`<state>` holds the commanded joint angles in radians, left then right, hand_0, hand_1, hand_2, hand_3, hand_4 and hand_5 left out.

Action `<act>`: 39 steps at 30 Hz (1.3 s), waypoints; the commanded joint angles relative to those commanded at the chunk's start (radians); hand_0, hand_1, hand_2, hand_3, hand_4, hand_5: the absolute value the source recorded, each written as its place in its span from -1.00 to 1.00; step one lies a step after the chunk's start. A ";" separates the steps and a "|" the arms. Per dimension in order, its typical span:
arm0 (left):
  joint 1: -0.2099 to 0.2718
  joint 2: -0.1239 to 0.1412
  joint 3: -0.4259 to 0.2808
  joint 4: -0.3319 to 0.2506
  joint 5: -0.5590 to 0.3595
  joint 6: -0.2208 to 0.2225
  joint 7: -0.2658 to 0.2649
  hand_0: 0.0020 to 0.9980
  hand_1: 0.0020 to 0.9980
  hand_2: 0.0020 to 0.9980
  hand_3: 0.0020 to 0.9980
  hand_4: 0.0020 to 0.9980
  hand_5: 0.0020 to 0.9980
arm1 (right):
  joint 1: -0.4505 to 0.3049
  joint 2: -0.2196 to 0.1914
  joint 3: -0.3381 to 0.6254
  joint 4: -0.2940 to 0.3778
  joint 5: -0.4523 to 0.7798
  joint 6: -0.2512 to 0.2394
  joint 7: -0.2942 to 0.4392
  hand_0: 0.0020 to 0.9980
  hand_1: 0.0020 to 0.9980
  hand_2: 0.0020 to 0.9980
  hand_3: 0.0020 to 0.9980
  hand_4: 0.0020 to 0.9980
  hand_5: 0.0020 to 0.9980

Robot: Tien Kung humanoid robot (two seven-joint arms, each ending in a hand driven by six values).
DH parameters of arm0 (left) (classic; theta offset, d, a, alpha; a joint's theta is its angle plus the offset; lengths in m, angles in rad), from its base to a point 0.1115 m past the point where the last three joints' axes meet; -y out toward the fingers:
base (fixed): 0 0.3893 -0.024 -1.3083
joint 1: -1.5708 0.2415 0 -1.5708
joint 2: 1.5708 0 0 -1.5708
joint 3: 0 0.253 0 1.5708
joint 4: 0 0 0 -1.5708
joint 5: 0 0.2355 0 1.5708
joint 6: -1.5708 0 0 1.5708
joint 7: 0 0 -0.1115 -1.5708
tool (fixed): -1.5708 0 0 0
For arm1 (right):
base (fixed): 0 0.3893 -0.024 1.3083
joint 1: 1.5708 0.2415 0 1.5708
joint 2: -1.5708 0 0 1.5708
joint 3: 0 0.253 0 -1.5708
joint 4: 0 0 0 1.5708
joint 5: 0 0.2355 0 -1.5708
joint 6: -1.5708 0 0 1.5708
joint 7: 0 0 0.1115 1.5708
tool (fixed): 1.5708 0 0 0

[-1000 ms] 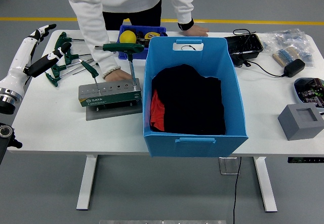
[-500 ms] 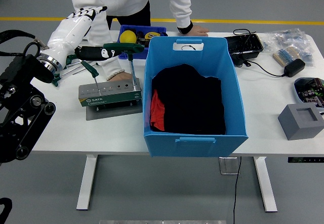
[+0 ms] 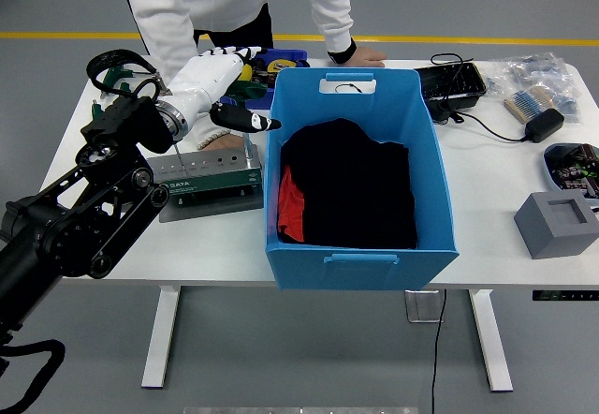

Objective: Lift tool from toolbox,place it in box,lift tool from toolbox,place it in box

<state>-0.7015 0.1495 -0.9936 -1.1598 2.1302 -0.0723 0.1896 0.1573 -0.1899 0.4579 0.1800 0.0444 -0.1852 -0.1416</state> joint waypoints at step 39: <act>-0.188 0.026 0.221 0.247 0.071 -0.013 -0.022 -0.30 -0.37 -0.47 -0.35 1.00 0.10 | 0.019 -0.009 -0.030 0.000 0.018 -0.001 0.004 0.35 0.34 0.45 0.13 0.58 0.34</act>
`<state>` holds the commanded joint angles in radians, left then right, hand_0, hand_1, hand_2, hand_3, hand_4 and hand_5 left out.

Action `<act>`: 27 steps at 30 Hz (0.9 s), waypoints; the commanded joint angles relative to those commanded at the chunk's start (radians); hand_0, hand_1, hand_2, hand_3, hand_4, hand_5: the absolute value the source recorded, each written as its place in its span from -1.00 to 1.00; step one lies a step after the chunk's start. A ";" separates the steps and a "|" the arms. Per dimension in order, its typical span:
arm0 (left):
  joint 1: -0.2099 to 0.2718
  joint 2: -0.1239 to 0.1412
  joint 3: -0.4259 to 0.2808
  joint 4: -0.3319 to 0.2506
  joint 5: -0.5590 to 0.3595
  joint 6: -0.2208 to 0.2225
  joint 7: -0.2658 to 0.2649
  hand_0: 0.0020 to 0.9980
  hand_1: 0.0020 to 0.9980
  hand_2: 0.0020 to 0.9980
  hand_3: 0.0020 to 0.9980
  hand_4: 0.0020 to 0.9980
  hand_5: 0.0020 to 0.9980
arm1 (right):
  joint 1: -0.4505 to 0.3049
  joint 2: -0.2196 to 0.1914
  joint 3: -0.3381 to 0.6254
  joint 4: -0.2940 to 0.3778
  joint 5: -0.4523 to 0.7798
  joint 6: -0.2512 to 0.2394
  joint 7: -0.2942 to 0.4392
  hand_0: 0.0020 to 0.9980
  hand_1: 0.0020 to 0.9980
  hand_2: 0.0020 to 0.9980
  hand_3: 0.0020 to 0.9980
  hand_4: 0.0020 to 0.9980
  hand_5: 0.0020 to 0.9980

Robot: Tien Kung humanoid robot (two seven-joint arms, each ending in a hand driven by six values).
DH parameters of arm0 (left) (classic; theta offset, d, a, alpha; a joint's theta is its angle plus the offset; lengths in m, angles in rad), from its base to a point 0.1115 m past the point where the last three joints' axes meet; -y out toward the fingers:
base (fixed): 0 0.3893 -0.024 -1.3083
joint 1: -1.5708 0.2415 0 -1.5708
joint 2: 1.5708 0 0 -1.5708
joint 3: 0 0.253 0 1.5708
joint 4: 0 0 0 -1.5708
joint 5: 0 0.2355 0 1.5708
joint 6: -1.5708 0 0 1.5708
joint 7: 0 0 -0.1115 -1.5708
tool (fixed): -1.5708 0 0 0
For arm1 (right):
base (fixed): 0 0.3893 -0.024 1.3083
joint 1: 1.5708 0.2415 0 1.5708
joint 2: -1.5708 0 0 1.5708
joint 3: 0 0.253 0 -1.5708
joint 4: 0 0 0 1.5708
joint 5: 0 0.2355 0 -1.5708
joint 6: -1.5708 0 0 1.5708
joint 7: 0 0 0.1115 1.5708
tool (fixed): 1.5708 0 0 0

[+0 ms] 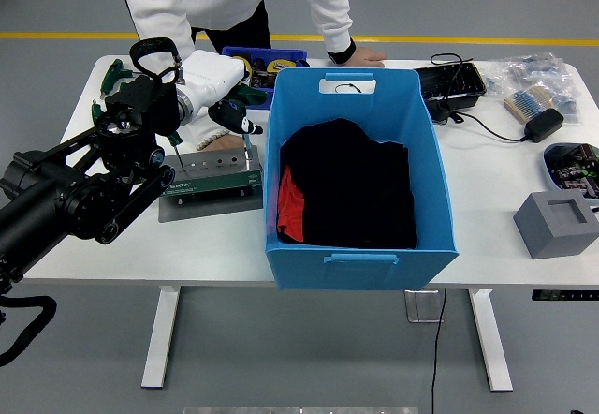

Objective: Lift tool from toolbox,place it in box,lift tool from toolbox,place it in box

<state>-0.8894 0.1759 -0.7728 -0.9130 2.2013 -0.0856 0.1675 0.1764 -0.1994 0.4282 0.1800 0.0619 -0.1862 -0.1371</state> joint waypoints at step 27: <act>-0.006 -0.004 0.012 0.064 -0.081 0.039 0.028 -0.84 -0.97 -0.87 -0.78 1.00 0.23 | -0.001 0.001 0.002 0.001 -0.006 0.000 -0.004 0.36 0.34 0.45 0.13 0.58 0.34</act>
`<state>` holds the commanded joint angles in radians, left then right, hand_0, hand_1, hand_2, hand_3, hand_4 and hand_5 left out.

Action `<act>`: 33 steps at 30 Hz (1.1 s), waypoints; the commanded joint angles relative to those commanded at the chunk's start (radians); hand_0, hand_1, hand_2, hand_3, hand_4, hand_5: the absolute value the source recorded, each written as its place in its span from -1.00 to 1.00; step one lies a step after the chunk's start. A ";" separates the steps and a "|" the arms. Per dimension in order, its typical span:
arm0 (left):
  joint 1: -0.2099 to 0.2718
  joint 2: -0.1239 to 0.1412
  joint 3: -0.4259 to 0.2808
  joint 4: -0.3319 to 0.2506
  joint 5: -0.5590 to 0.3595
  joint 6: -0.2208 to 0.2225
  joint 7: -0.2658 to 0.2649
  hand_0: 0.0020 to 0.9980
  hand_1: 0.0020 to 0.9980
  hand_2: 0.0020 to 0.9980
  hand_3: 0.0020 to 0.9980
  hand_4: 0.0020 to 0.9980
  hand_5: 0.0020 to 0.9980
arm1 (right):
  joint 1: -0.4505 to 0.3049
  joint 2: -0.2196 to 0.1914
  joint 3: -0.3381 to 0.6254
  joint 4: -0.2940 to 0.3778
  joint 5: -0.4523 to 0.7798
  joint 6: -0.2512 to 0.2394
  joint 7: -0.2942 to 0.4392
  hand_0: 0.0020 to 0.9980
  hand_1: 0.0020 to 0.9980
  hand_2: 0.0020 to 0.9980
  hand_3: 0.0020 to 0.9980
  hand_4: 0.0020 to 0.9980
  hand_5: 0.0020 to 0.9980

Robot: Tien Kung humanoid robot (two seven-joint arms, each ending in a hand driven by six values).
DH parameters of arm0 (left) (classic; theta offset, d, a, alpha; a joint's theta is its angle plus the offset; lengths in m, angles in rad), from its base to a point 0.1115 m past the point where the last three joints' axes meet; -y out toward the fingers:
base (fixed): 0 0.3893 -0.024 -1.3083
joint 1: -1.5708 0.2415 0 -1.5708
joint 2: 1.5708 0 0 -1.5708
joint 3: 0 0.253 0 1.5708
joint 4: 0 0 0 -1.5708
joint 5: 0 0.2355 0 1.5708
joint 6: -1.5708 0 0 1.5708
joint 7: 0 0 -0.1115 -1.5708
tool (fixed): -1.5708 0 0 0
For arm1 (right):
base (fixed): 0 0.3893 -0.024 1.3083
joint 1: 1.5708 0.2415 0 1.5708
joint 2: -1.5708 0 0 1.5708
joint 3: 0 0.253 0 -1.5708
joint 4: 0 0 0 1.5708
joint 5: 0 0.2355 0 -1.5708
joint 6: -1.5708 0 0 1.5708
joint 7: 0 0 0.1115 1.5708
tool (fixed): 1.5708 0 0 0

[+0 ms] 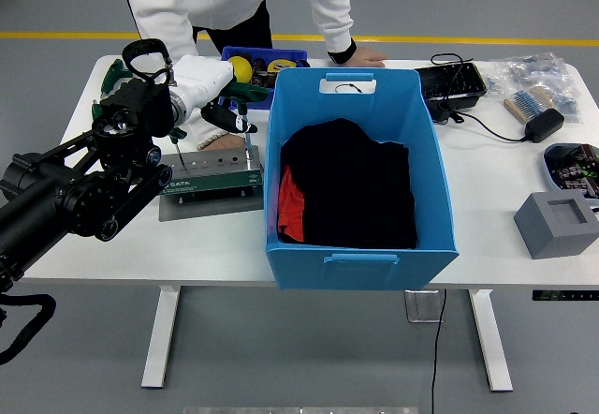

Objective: Lift tool from toolbox,place it in box,lift tool from toolbox,place it in box

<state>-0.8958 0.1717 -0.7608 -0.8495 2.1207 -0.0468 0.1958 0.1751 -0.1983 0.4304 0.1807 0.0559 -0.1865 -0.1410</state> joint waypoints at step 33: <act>-0.041 0.073 0.019 -0.053 -0.127 0.120 -0.062 -0.94 -1.00 -1.00 -0.97 0.48 0.34 | -0.006 0.003 0.012 0.001 -0.006 -0.003 -0.002 0.35 0.34 0.45 0.13 0.58 0.35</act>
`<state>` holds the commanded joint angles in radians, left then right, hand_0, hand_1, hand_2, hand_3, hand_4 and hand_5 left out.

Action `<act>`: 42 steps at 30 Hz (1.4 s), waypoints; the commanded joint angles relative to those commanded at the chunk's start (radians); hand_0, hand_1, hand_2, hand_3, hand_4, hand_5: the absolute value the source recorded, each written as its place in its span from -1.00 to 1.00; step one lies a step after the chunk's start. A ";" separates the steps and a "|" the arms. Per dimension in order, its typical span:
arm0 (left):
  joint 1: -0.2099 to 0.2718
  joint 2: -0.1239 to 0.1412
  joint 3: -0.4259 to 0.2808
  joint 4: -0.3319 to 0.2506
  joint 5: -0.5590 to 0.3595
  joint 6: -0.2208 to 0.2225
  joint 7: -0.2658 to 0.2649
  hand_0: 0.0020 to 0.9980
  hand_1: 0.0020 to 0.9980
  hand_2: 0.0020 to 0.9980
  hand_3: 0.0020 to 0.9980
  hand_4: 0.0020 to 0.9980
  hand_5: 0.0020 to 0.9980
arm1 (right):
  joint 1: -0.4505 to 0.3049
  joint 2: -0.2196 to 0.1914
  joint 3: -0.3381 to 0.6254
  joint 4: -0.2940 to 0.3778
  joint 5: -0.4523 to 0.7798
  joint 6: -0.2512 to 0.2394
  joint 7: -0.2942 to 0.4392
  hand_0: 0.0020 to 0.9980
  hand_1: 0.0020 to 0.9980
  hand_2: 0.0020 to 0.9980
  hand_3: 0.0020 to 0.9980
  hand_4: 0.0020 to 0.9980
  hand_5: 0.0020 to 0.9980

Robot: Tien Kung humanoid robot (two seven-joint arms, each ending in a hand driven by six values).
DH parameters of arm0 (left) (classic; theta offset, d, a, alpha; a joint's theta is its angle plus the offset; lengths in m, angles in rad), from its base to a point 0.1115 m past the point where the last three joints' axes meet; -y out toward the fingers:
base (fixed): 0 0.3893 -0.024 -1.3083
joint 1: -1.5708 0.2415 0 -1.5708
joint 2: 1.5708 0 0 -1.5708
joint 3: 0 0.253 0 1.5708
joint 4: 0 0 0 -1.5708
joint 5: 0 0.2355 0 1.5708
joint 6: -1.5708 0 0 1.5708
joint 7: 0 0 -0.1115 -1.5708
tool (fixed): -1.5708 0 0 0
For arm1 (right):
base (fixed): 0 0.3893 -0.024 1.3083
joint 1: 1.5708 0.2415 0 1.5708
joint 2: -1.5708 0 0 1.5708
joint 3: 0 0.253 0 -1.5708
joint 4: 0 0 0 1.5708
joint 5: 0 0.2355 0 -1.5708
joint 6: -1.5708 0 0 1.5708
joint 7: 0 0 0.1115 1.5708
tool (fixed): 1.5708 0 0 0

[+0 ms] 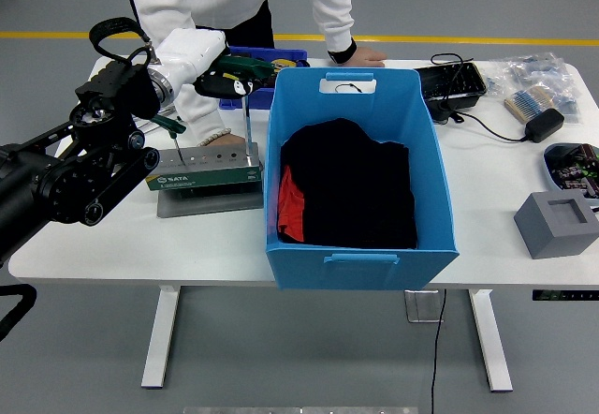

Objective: Lift tool from toolbox,place it in box,lift tool from toolbox,place it in box

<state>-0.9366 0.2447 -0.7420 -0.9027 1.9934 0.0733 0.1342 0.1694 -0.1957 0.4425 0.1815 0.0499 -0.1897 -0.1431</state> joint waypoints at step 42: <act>-0.014 0.052 0.034 -0.078 -0.051 -0.086 -0.020 -0.94 -1.00 -1.00 -0.94 0.35 0.19 | -0.009 0.004 0.016 -0.001 -0.013 -0.002 -0.004 0.35 0.34 0.45 0.13 0.58 0.35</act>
<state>-0.9507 0.2970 -0.7080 -0.9804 1.9423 -0.0131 0.1141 0.1607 -0.1912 0.4585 0.1805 0.0371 -0.1914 -0.1467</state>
